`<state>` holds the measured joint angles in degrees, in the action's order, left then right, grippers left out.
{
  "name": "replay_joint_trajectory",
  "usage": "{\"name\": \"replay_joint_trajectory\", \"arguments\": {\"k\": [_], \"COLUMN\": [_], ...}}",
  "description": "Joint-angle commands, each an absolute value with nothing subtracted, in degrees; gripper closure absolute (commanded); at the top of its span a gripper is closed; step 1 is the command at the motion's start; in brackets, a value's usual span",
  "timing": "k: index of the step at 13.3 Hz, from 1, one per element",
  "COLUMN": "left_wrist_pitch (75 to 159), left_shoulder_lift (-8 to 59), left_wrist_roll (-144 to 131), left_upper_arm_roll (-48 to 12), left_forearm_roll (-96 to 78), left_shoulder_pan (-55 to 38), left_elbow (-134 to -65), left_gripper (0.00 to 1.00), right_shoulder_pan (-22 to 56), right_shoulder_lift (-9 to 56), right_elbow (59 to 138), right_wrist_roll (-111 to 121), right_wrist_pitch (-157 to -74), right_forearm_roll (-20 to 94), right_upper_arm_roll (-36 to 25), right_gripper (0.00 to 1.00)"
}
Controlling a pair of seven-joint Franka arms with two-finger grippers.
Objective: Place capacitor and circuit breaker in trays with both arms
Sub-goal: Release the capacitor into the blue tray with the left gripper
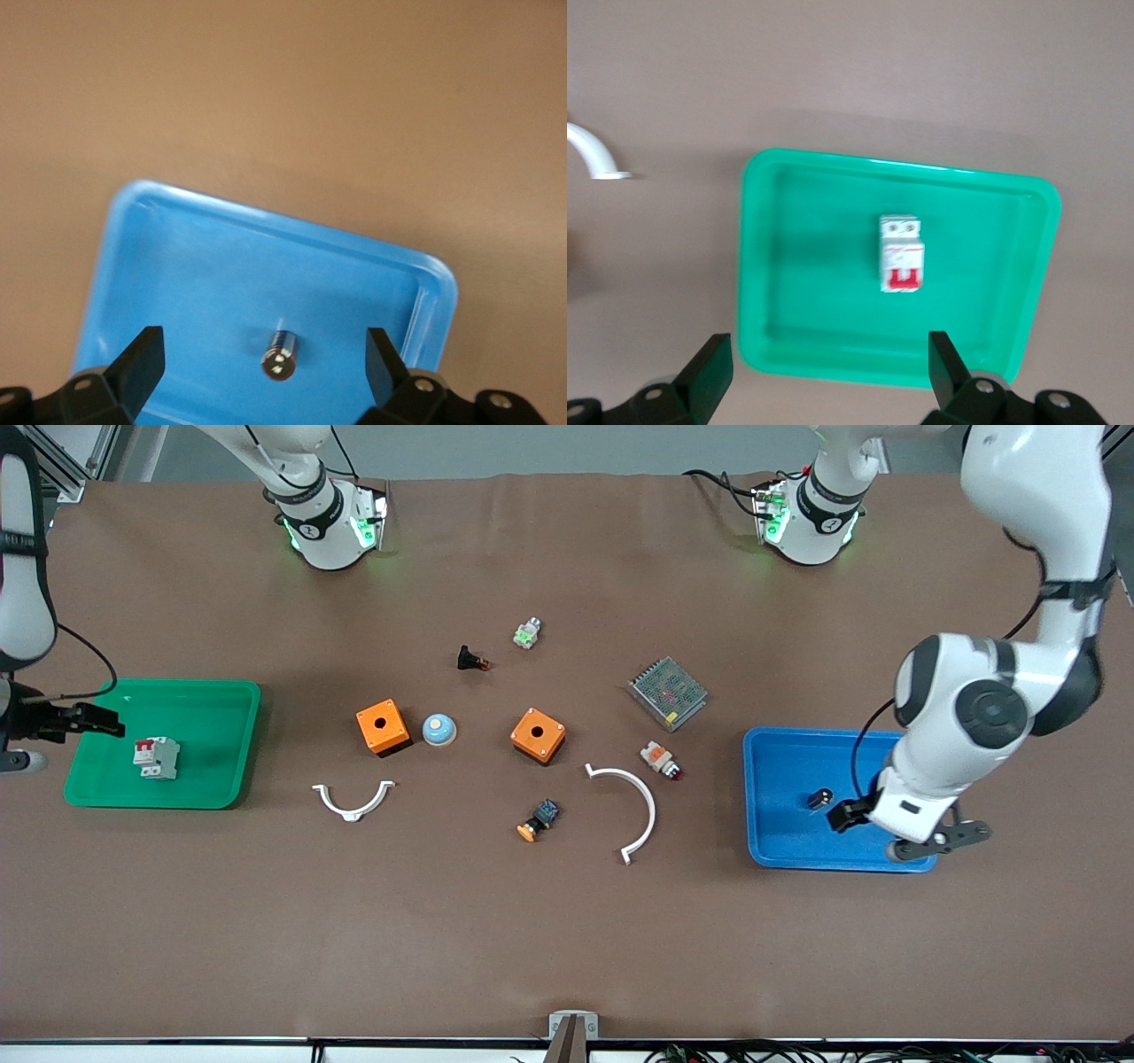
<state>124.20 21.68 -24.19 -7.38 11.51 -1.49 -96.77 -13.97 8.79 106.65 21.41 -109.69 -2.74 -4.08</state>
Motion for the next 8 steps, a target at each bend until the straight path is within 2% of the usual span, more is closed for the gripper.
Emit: {"name": "replay_joint_trajectory", "arguments": {"k": [1, 3, 8], "left_wrist_pitch": [112.3, 105.5, 98.7], "left_shoulder_lift": [21.0, 19.0, 11.9], "left_wrist_roll": [-15.5, -11.1, -9.5], "left_upper_arm_roll": [-7.9, -8.0, -8.0], "left_forearm_roll": [11.5, 11.3, 5.4], "left_shoulder_pan": [-1.1, -1.0, 0.4], "left_elbow": [-86.2, -81.9, -81.7], "left_gripper": [0.0, 0.0, 0.0], "right_shoulder_pan": [-8.5, -4.9, -0.6], "right_shoulder_lift": [3.0, 1.2, -2.5], "right_elbow": [108.4, 108.4, 108.3], "right_wrist_roll": [11.4, 4.8, -0.2], "right_wrist_pitch": [-104.4, -102.1, -101.6], "right_forearm_roll": [-3.4, -3.3, -1.1], "right_upper_arm_roll": [-4.0, -3.9, -3.8], "right_gripper": [0.02, 0.02, 0.02]}}
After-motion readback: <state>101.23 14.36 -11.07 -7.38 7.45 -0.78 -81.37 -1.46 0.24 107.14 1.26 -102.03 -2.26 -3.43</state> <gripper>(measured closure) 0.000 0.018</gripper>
